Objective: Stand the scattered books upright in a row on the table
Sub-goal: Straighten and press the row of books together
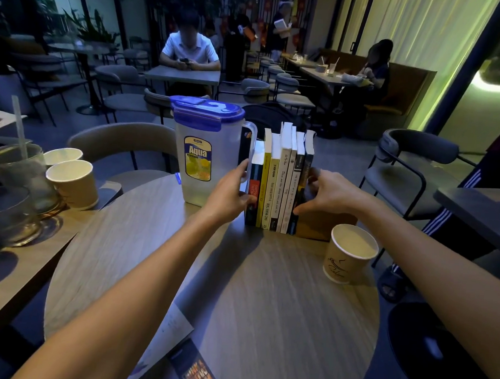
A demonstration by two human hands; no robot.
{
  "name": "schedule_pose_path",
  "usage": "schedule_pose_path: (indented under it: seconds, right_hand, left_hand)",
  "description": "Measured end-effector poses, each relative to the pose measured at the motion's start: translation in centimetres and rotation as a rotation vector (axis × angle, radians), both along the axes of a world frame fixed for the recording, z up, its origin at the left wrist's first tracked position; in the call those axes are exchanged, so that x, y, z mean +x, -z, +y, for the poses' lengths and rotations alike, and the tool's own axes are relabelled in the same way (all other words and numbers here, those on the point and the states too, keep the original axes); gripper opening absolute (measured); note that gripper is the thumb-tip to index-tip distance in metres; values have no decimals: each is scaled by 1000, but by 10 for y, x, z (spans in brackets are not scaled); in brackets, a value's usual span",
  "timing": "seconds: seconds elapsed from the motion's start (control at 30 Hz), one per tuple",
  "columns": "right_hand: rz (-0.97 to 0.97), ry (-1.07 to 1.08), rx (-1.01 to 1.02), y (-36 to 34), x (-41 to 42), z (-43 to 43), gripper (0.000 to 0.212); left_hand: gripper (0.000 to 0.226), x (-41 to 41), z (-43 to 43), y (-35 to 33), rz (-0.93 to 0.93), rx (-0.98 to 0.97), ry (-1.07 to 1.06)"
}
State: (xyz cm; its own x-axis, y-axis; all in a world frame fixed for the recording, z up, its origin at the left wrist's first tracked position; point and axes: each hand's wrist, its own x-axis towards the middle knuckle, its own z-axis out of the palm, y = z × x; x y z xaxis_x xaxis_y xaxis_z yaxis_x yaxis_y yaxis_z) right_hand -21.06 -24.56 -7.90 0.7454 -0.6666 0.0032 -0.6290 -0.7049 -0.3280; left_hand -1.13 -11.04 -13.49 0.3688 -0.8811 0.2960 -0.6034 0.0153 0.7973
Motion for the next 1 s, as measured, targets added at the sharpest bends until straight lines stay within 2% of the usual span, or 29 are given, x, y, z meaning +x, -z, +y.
schedule_pose_path:
  seconds: [0.1,0.2,0.3,0.6,1.0]
  right_hand:
    - [-22,-7,26,0,-5,-1,87]
    - [-3,-5,19,1,-6,-2,80]
    - [92,-19,-16,-2,-1,3,69]
    - [412,60,-155,-3,17,15,60]
    - [86,-68,-27,8,-3,-14,64]
  left_hand:
    - [78,-5,2,0,-11,-2,-12]
    - [79,-7,2,0,2,20,-28]
    - [83,-7,2,-1,-17,43,-38]
    - [87,-2,-2,5,-37,45,-57]
    - [84,-1,-2,8,-26,8,-47]
